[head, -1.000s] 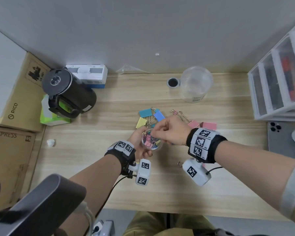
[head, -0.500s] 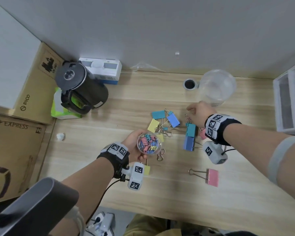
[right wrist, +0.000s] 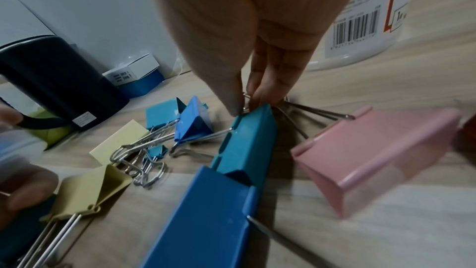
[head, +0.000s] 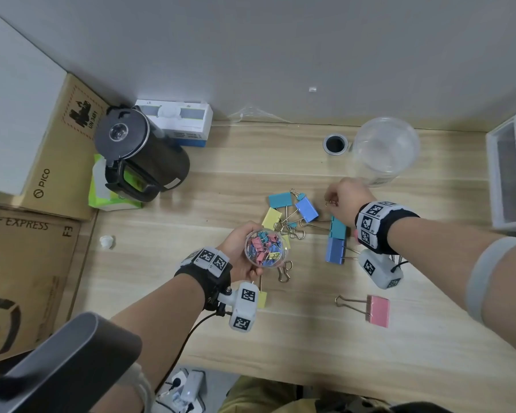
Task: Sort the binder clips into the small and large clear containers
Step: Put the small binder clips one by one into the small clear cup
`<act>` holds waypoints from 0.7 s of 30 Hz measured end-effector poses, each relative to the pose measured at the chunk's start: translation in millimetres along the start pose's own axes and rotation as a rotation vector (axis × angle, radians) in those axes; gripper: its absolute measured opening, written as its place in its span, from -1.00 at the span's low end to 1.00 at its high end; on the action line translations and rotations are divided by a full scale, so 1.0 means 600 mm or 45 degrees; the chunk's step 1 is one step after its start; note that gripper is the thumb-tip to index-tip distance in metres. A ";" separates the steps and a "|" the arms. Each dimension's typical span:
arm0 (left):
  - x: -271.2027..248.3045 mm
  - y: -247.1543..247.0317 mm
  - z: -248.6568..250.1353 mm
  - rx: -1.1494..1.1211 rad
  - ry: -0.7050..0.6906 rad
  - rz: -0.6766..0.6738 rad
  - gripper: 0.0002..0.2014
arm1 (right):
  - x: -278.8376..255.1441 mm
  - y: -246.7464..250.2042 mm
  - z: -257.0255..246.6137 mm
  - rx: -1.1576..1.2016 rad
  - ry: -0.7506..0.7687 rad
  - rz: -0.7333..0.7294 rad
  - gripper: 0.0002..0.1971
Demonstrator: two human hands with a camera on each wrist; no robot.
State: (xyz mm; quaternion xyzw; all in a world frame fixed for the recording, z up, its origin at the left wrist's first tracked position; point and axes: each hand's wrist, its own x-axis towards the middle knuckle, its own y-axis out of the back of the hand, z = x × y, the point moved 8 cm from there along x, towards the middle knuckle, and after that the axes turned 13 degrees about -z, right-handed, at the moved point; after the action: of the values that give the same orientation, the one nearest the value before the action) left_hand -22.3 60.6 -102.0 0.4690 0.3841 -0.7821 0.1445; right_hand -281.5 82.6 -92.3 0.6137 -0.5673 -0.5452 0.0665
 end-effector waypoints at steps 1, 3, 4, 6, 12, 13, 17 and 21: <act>0.001 0.002 0.000 0.001 -0.008 0.005 -0.52 | 0.000 0.002 -0.001 0.003 -0.008 0.003 -0.82; 0.002 0.003 0.001 -0.003 -0.016 0.003 -0.51 | -0.001 0.006 0.000 0.050 -0.032 0.012 -0.84; 0.002 0.003 0.001 -0.007 -0.017 0.002 -0.50 | -0.003 0.010 0.000 0.090 -0.043 0.020 -0.84; 0.004 0.003 0.002 -0.010 -0.024 0.001 -0.50 | -0.008 0.021 -0.003 0.173 -0.050 0.057 -0.82; 0.010 -0.003 0.011 -0.022 -0.048 0.024 -0.51 | -0.037 0.065 -0.053 0.715 0.102 0.095 -0.93; 0.011 -0.006 0.013 -0.020 -0.042 0.025 -0.51 | -0.046 0.068 -0.075 0.863 0.172 0.009 -0.89; 0.013 -0.019 0.021 0.015 -0.053 0.034 -0.47 | -0.088 0.056 -0.168 1.117 0.404 -0.346 -0.79; 0.014 -0.029 0.027 0.057 -0.085 0.041 -0.43 | -0.114 0.021 -0.202 0.989 0.427 -0.489 -0.79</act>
State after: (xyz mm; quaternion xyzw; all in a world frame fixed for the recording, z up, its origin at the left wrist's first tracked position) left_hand -46.9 61.4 -97.0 0.4518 0.3538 -0.8033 0.1591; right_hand -182.5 65.9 5.2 0.7668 -0.5870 -0.1880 -0.1794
